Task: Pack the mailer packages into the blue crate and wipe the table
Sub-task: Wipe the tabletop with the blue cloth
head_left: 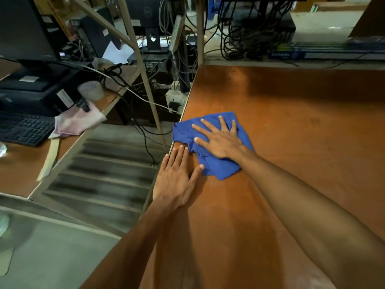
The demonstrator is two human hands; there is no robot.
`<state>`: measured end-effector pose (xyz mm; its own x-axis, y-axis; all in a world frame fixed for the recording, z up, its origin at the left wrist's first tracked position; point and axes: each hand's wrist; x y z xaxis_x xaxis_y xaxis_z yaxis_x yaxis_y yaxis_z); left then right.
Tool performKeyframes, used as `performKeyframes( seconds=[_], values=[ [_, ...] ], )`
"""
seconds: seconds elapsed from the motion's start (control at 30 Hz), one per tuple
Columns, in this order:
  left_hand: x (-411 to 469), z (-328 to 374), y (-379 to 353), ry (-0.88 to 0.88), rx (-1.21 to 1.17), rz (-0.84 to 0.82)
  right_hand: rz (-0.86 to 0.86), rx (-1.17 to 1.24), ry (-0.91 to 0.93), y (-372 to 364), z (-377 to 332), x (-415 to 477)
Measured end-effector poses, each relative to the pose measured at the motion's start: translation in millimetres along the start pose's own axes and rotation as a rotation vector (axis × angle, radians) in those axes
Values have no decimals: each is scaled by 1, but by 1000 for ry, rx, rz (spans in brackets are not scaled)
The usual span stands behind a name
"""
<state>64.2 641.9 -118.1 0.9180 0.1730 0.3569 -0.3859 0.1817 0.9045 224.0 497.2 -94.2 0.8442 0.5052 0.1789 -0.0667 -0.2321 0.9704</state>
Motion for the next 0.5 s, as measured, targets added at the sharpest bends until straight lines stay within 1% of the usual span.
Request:
performKeyframes(
  seconds=[0.03,0.1,0.13,0.17,0.27,0.3,0.33,0.4,0.43,0.47,0.5],
  values=[
    [0,0,0,6,-10,1,11,0,-53,-1,5,13],
    [2,1,2,11,-26,9,41,-24,-215,-5,13,29],
    [2,1,2,9,-30,15,40,-36,-252,-5,12,33],
    [1,1,2,6,-34,19,30,-42,-227,-5,8,33],
    [2,-1,3,-10,-66,24,20,-42,31,-4,5,9],
    [2,-1,3,-7,-77,26,18,-36,52,0,13,-1],
    [2,-1,4,-7,-84,25,23,-35,-6,3,23,-10],
    [1,-1,5,-16,-82,17,49,-39,-267,10,39,-32],
    [0,0,6,-16,-82,15,52,-39,-342,14,39,-47],
    [0,0,7,-14,-85,11,47,-54,-329,16,32,-63],
    [-1,-1,8,-15,-86,4,42,-78,-244,15,23,-82]
  ],
)
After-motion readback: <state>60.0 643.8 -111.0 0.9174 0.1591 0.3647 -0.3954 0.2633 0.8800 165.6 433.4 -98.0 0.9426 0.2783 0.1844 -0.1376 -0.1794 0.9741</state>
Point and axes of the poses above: each hand's wrist, its own x-axis towards the middle knuckle, its own y-axis out of the back of the hand, z = x × y, and after that the axes turned 15 degrees about z, right-handed
